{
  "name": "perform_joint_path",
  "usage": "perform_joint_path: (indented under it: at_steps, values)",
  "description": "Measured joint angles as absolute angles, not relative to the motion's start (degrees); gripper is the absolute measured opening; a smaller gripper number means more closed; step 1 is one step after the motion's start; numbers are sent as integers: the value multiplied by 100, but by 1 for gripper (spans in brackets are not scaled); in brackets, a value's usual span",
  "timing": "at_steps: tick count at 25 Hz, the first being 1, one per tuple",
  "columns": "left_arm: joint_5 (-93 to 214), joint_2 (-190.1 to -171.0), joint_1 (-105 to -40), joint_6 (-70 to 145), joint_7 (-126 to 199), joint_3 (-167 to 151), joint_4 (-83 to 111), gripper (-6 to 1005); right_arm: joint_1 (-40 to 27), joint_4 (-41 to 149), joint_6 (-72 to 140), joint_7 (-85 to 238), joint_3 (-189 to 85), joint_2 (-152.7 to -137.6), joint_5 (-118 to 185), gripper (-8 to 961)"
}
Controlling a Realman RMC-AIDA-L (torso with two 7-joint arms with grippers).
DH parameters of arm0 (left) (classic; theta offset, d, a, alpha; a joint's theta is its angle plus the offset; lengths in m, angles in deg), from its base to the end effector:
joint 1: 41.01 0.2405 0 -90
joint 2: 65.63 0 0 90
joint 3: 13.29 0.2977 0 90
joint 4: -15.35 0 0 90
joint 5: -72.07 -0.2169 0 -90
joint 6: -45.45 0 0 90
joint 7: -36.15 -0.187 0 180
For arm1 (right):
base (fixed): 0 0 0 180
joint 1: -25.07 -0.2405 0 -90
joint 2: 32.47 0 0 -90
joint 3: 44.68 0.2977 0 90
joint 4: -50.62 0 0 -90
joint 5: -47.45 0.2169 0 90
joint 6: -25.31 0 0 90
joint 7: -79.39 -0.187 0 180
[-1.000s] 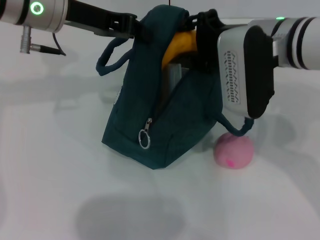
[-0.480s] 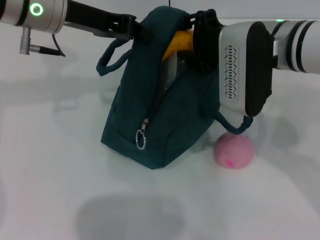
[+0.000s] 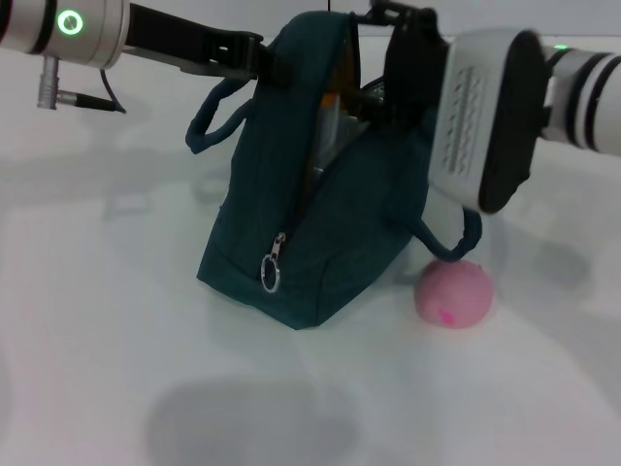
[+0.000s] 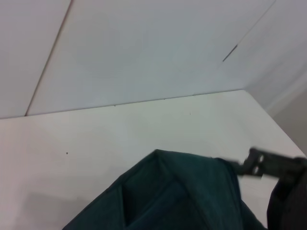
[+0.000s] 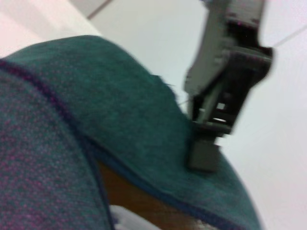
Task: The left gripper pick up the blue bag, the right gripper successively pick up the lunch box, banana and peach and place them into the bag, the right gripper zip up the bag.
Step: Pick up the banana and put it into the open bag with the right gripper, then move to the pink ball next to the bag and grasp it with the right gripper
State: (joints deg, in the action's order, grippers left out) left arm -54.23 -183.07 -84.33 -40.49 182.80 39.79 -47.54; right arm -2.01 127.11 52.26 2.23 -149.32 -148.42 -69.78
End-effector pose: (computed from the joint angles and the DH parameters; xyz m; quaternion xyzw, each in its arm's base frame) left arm -0.1675 0.4519 -0.0146 -0.8724 -0.4555 -0.1291 0.1210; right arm 0.1244 0.4377 -0.0937 -0.8795 -0.2906 -0.0004 0.3769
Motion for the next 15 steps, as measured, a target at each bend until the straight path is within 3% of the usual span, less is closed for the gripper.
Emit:
perform_joint_path:
  at_steps: [3,9,15]
  values:
    - [-5423,-18311,-8431,-4050,18277,3980,-4749,50,-96,12740,5240,202,-14705,-14841,-6566,616]
    - [-5429,-18314,-8375,-4049,18207,3969,-4619,50,211,12892,6659,-14,-13296,-14819,-5020,767]
    - [-5435,-18314,-8433,-4042,18162,3957,-4445,50,399,13528,9589,-1954,-11088,-14769,-4827,761]
